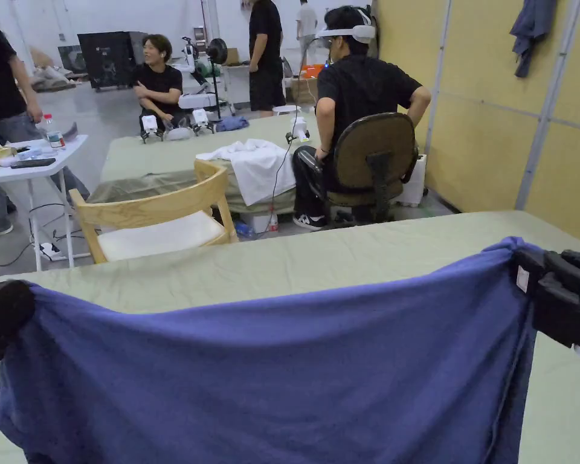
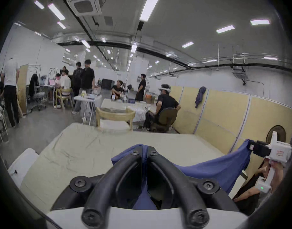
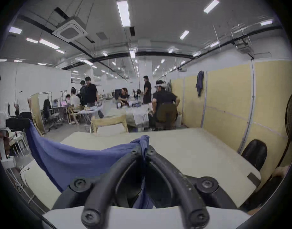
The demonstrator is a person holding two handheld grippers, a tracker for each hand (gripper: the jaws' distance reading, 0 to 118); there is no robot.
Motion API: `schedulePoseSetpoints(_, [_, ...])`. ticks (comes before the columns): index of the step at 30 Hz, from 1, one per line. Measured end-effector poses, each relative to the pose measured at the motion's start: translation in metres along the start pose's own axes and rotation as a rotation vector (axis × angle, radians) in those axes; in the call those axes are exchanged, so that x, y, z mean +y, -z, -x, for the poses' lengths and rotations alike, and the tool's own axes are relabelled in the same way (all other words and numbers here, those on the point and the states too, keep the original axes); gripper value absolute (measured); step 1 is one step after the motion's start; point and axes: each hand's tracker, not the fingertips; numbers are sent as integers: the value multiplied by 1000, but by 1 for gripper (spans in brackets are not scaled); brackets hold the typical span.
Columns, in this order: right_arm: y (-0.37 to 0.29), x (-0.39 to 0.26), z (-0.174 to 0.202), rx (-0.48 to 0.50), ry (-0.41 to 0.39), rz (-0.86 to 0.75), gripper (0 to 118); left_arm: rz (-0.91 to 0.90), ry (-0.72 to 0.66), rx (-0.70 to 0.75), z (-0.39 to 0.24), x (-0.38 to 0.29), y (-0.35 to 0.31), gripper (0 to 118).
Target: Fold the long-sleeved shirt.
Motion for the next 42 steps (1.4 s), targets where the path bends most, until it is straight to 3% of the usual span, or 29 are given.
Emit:
schedulePoseSetpoints(7, [44, 106, 1, 16, -13, -106, 6, -103, 20, -17, -1, 94, 37, 2])
schedulePoseSetpoints(11, [78, 168, 7, -15, -80, -145, 6, -134, 19, -34, 18, 157, 82, 2])
schedulePoseSetpoints(12, [86, 181, 9, -22, -85, -146, 6, -139, 21, -29, -13, 169, 73, 2])
schedulePoseSetpoints(17, [132, 258, 7, -54, -117, -150, 6, -173, 34, -6, -18, 242, 118, 2])
schedulePoseSetpoints(24, [208, 338, 6, -89, -92, -115, 6, -215, 58, 43, -21, 314, 184, 2])
schedulePoseSetpoints(28, [236, 362, 7, -117, -87, -97, 6, -214, 163, 126, -37, 344, 216, 2])
schedulePoseSetpoints(35, [260, 374, 0, -182, -62, -117, 6, -237, 166, 128, -45, 365, 263, 2])
schedulePoseSetpoints(42, [300, 332, -5, -218, -111, -74, 6, -193, 167, 111, -45, 316, 316, 2])
